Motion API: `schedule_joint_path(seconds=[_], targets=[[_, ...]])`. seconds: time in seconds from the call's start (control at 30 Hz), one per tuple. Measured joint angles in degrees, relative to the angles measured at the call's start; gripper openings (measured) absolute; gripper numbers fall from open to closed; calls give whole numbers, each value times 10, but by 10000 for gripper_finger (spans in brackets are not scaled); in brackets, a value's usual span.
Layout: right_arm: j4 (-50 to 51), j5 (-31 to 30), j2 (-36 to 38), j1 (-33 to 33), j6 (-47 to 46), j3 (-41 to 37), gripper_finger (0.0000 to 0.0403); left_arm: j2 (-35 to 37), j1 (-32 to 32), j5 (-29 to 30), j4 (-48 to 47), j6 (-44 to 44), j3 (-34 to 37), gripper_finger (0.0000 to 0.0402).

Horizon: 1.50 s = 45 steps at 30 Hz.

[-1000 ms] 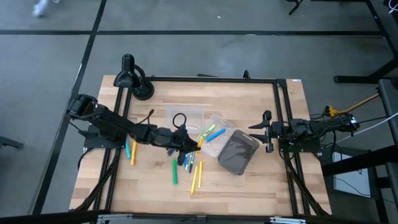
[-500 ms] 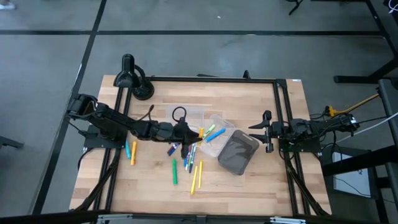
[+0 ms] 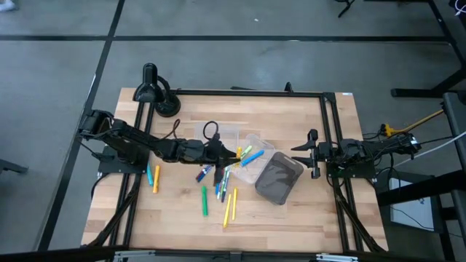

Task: Pick & Place Markers
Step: Put the right yellow highlighter pen into the right transparent bin

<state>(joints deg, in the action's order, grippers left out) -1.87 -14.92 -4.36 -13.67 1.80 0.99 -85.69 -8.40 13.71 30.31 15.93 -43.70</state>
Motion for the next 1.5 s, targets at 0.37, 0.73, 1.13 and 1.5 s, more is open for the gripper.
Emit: schedule_joint_path(seconds=[0.37, 0.73, 1.13, 1.5], targets=[[0, 0, 0, 0, 0, 0, 152, 0, 23, 18, -245, -2, -136, 59], [0, 0, 0, 0, 0, 0, 152, -28, 29, 15, -263, -7, -191, 59], [0, 0, 0, 0, 0, 0, 152, -126, 51, -15, -399, -7, -327, 59], [0, 0, 0, 0, 0, 0, 152, -218, 70, -15, -509, 9, -421, 59]])
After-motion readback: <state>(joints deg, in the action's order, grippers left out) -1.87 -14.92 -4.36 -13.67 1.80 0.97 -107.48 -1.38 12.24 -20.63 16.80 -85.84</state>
